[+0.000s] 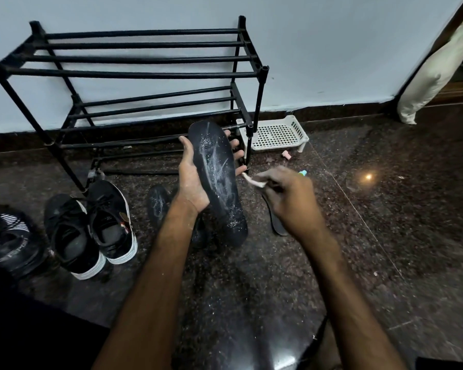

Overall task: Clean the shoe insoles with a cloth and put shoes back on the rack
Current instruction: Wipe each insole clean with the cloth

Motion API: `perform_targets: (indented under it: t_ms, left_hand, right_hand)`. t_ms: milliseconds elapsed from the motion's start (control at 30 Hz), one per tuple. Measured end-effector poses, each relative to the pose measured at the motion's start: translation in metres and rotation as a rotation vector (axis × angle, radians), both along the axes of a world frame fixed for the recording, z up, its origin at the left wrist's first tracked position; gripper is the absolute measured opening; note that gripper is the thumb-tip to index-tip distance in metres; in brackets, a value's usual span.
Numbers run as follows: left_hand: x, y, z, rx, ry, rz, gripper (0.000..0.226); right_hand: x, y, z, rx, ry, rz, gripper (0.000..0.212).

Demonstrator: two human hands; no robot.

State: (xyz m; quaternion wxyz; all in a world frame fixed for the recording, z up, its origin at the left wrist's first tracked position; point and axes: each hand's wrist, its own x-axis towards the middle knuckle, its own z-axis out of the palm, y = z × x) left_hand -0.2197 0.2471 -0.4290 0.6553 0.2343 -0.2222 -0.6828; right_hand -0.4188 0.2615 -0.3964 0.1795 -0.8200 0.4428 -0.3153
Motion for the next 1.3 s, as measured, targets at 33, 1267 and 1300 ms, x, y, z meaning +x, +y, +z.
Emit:
perform_targets:
  t_ms: [33, 1267, 1300]
  left_hand:
    - [-0.002, 0.000, 0.001, 0.000, 0.009, -0.006, 0.094]
    - [-0.037, 0.009, 0.001, 0.097, -0.033, -0.135, 0.087]
    - [-0.036, 0.010, 0.000, 0.099, -0.039, -0.151, 0.087]
  right_hand:
    - [0.009, 0.006, -0.008, -0.017, 0.018, 0.050, 0.024]
    - [0.001, -0.004, 0.033, 0.535, 0.298, 0.341, 0.013]
    - [-0.004, -0.004, 0.038, 0.526, 0.215, 0.290, 0.013]
